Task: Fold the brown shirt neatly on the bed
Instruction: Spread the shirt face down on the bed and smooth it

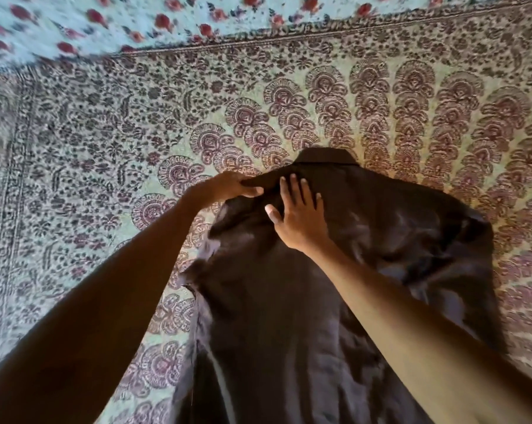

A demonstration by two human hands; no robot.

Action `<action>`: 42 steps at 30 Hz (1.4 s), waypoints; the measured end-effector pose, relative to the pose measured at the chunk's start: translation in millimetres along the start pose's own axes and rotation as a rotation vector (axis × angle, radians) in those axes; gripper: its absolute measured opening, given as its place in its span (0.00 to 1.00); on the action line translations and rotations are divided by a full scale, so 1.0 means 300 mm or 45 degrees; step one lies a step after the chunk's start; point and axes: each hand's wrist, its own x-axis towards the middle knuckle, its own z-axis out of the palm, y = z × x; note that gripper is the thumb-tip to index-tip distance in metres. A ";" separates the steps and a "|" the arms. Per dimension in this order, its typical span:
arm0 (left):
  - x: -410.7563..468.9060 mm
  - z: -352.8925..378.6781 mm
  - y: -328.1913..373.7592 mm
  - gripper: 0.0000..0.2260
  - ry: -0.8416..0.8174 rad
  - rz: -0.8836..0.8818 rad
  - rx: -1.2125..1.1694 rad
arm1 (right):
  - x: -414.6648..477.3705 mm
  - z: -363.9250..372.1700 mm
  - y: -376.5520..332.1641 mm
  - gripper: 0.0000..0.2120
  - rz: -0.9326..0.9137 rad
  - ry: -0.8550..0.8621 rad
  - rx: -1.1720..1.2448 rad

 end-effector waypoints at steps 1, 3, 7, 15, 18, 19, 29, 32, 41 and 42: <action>-0.012 -0.016 -0.026 0.19 -0.033 -0.012 -0.030 | 0.000 0.007 0.002 0.34 -0.008 0.014 -0.021; -0.028 -0.049 -0.090 0.27 -0.049 -0.051 -0.059 | 0.009 0.011 0.005 0.35 -0.008 0.021 -0.043; -0.045 -0.087 -0.142 0.12 0.210 -0.055 -0.264 | 0.015 0.008 -0.002 0.36 -0.006 0.053 -0.124; -0.061 -0.025 -0.201 0.11 0.496 -0.126 -0.318 | 0.001 0.012 -0.035 0.39 -0.021 0.015 -0.221; -0.069 -0.049 -0.219 0.18 0.694 -0.159 -0.155 | 0.002 0.025 -0.035 0.38 -0.021 0.002 -0.250; -0.067 -0.052 -0.227 0.24 0.590 -0.173 -0.032 | 0.005 0.028 -0.032 0.38 -0.009 -0.011 -0.254; -0.146 0.016 -0.308 0.14 0.745 -0.293 -0.029 | 0.017 0.033 -0.037 0.43 0.056 -0.127 -0.391; -0.181 0.048 -0.338 0.23 0.442 -0.326 -0.276 | 0.022 0.016 -0.041 0.45 0.064 -0.196 -0.395; -0.354 0.088 -0.392 0.25 0.992 -0.370 -0.247 | 0.027 -0.052 -0.066 0.47 0.049 -0.262 -0.544; -0.373 0.110 -0.399 0.26 0.993 -0.378 -0.192 | 0.010 -0.050 -0.079 0.44 0.026 -0.147 -0.555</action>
